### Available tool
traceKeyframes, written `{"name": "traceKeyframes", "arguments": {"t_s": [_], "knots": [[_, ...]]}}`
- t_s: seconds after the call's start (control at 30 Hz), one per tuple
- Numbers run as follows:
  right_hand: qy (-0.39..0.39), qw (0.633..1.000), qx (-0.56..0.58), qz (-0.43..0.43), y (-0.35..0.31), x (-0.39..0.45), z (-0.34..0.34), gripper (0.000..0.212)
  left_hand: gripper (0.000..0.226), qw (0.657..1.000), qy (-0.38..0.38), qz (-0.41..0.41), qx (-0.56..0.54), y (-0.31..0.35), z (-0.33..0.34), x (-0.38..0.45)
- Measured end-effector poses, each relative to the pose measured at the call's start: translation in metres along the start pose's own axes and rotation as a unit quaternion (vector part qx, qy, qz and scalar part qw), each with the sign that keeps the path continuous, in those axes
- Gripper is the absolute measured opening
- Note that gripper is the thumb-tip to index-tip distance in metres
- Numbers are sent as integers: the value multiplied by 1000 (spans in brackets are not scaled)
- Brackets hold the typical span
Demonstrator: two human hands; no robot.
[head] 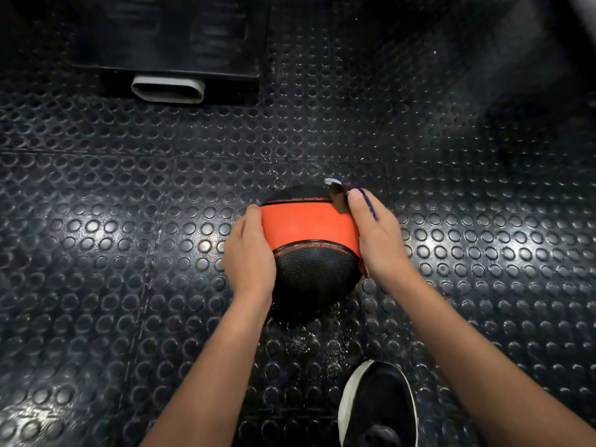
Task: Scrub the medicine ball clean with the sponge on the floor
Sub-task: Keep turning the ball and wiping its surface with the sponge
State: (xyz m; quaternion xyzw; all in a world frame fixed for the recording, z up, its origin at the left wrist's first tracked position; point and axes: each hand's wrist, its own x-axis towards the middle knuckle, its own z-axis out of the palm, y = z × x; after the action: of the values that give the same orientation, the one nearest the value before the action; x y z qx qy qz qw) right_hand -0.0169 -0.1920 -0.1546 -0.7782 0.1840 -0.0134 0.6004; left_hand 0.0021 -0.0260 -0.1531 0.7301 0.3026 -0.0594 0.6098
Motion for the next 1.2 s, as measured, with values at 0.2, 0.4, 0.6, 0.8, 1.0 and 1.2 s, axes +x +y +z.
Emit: {"name": "traceKeyframes", "arguments": {"t_s": [0.2, 0.4, 0.6, 0.8, 1.0, 1.2], "knots": [[-83, 968, 18, 235, 13, 34, -12, 48, 45, 1000, -22, -10, 7, 11, 2, 5], [-37, 997, -49, -36, -11, 10, -4, 30, 42, 997, -65, -43, 21, 1, -4, 32], [-20, 993, 39, 111, 20, 25, -5, 41, 38, 994, -101, 5, 39, 3, -1, 33], [-30, 992, -11, 126, 7, 36, -13, 42, 48, 995, -83, -26, 47, 11, 3, 30], [-70, 995, -68, -22, -11, 27, -5, 32, 43, 993, -107, -22, 43, 9, -2, 33], [-93, 979, -68, 166, 3, 47, -15, 47, 43, 993, -114, -8, 41, 6, -2, 33]]}}
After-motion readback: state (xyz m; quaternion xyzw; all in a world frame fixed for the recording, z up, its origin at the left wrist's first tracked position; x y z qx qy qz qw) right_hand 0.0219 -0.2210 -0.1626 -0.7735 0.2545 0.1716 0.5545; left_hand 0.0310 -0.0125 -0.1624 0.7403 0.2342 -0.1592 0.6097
